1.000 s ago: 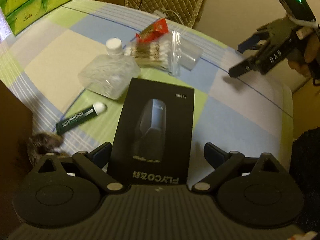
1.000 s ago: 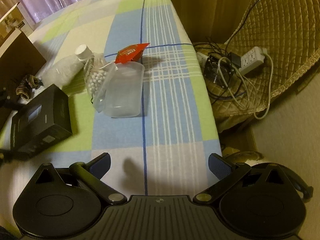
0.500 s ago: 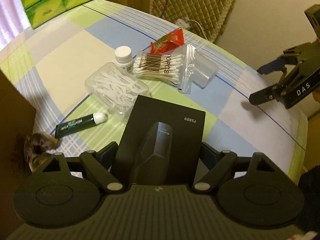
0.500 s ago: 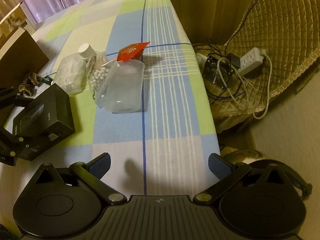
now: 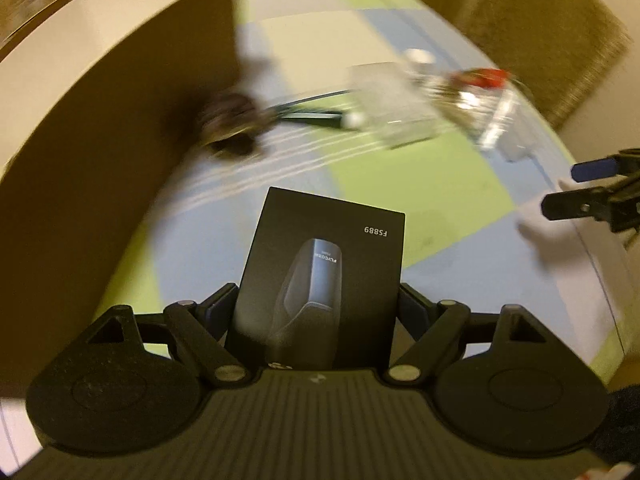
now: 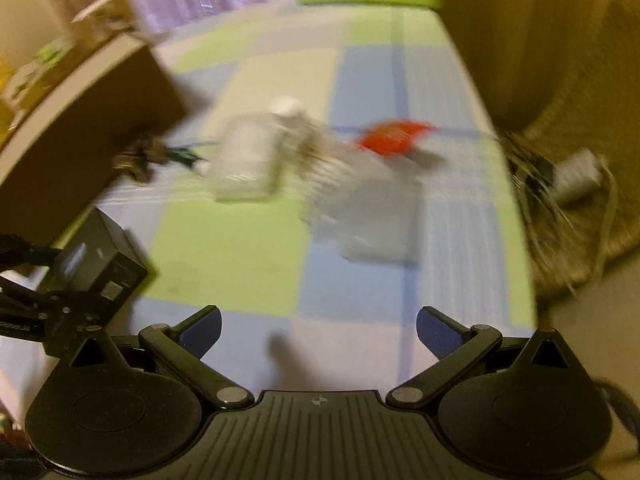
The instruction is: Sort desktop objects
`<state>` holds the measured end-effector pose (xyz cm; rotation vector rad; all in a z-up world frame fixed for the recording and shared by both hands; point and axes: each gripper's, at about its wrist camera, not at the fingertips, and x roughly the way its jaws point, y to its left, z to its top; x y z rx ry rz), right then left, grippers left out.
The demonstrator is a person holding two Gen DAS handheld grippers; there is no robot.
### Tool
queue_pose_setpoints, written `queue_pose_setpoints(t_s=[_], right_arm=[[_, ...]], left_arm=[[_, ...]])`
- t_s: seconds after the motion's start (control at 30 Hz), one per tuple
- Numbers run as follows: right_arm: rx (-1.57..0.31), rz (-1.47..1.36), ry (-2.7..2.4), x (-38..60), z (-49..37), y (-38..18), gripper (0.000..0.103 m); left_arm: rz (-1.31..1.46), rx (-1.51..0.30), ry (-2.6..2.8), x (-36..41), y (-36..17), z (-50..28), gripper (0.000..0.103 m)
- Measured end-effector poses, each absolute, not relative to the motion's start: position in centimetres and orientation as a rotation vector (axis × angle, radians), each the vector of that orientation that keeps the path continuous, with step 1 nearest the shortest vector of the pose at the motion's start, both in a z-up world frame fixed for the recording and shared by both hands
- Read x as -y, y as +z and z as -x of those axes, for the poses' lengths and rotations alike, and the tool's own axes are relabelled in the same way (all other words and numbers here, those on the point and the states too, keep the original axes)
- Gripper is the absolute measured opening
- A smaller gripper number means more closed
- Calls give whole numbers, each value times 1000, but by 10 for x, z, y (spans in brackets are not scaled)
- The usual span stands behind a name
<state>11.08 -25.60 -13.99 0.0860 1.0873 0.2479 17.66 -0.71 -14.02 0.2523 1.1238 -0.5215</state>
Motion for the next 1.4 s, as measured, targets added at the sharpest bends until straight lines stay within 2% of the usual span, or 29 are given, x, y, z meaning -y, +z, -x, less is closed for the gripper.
queue_pose_setpoints(t_s=[0.17,0.27,0.37,1.03,1.13,1.23,1.33,1.4], right_arm=[[-984,6,421,214,-123,-130,99],[-930,60,520,189,-132,-126,84],[-892,102,599,169,-144,-127,77],[-820,257,759,72,-229,-173,71],[-829,284,758,62,-235,-183,67],[-839,310,752,57,-237,-189,54],[-847,316,751,57,-237,-190,36],[-847,324,755,59,-233,-187,20]], left_arm=[[-165,-1142,-373,-29,-137,-165,80],[-111,-1147,-288,-50,-135,-158,80],[-61,-1150,-215,-71,-135,-151,80],[153,-1145,141,-192,-127,-102,80],[154,-1136,165,-203,-123,-103,80],[152,-1125,181,-210,-119,-106,80],[154,-1115,189,-217,-114,-107,80],[155,-1109,191,-220,-109,-108,80]])
